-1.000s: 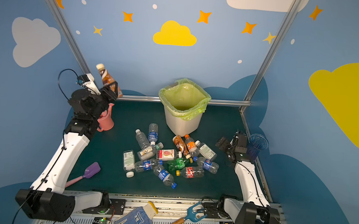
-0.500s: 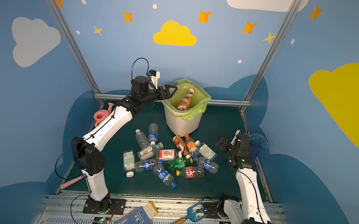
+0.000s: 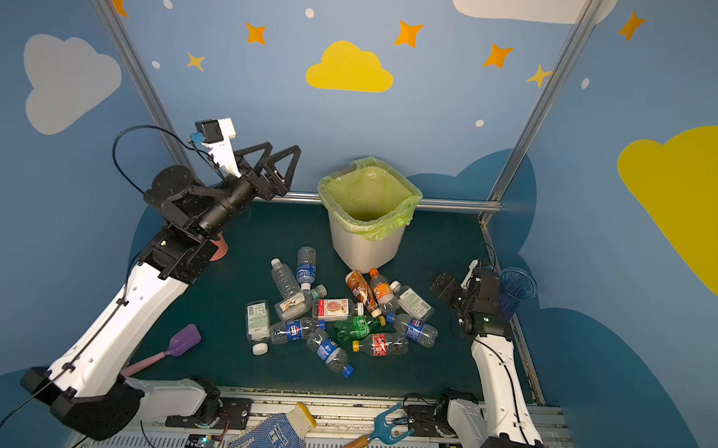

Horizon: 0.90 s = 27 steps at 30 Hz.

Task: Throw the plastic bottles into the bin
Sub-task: 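Lift the Nescafe bottle over the bin and release it with the left gripper, then grasp the clear bottle with the right gripper while the left gripper withdraws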

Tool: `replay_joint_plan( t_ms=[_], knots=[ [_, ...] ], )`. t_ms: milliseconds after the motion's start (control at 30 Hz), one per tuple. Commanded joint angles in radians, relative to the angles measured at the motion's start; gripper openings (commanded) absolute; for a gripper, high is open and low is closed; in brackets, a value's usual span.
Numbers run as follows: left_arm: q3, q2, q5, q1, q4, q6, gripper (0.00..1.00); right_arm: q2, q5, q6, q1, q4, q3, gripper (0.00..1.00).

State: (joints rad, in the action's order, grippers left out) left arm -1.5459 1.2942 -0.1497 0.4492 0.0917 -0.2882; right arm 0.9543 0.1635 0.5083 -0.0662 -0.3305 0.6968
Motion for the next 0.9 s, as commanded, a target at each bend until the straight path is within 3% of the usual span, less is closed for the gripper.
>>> replay_joint_plan(
  t_ms=[0, 300, 467, 633, 733, 867],
  knots=[
    [0.143, 0.004, 0.095, -0.024, -0.027, 0.000, 1.00, 0.017, 0.001, 0.007, 0.024, -0.040, 0.016, 0.98],
    [0.521, -0.141, 0.159, -0.063, -0.046, -0.071, 1.00, -0.009, -0.036, 0.145, 0.078, -0.152, -0.041, 0.98],
    [0.620, -0.161, 0.231, -0.060, -0.161, -0.084, 1.00, -0.063, -0.021, 0.222, 0.139, -0.229, -0.067, 0.98],
    [0.718, -0.184, 0.329, -0.063, -0.214, -0.115, 1.00, -0.158, -0.056, 0.437, 0.251, -0.394, -0.106, 0.98],
    [0.758, -0.208, 0.380, -0.065, -0.218, -0.141, 1.00, -0.232, -0.049, 0.565, 0.301, -0.408, -0.150, 0.98],
    [0.783, -0.220, 0.416, -0.074, -0.218, -0.154, 1.00, -0.214, -0.021, 0.668, 0.392, -0.390, -0.180, 0.98]
  ],
)
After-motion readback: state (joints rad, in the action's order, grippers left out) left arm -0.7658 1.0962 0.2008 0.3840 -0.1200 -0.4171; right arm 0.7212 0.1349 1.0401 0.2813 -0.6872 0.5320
